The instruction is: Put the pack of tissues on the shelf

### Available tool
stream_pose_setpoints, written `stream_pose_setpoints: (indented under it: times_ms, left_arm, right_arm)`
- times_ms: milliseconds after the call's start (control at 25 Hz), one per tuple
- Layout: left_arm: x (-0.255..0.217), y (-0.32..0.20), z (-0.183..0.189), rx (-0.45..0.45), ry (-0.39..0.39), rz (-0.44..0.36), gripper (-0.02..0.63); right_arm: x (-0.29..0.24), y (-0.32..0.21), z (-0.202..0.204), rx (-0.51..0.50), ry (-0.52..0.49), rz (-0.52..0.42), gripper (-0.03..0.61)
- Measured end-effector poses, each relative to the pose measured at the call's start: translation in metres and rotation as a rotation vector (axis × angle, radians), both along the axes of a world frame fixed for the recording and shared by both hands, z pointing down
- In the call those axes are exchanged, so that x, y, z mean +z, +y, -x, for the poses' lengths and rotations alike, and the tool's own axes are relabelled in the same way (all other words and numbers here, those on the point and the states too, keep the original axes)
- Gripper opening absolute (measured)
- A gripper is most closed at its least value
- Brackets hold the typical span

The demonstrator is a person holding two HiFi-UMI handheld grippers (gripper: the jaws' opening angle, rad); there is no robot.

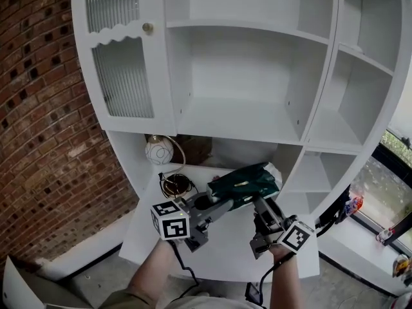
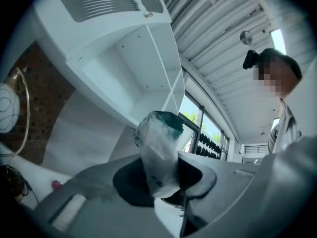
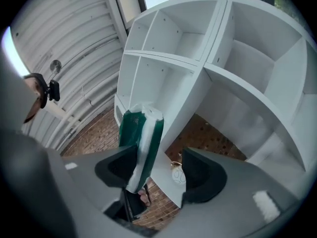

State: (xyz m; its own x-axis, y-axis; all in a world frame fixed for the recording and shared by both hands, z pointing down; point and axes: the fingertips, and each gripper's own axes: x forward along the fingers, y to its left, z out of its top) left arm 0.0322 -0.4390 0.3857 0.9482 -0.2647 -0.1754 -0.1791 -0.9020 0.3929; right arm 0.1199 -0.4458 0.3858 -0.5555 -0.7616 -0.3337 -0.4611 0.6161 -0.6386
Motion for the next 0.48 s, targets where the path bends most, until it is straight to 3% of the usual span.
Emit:
stream_pose_setpoints:
  times_ms: [320,480]
  left_arm:
    - [0.013,-0.015,0.007,0.08,-0.009,0.056,0.101]
    - [0.012,-0.019,0.008,0.081,-0.004,0.067,0.101]
  right_arm:
    - [0.002,-0.002,0.013,0.005,0.064,-0.026,0.132]
    - [-0.002,-0.005,0.014,0.023,0.045,-0.035,0.091]
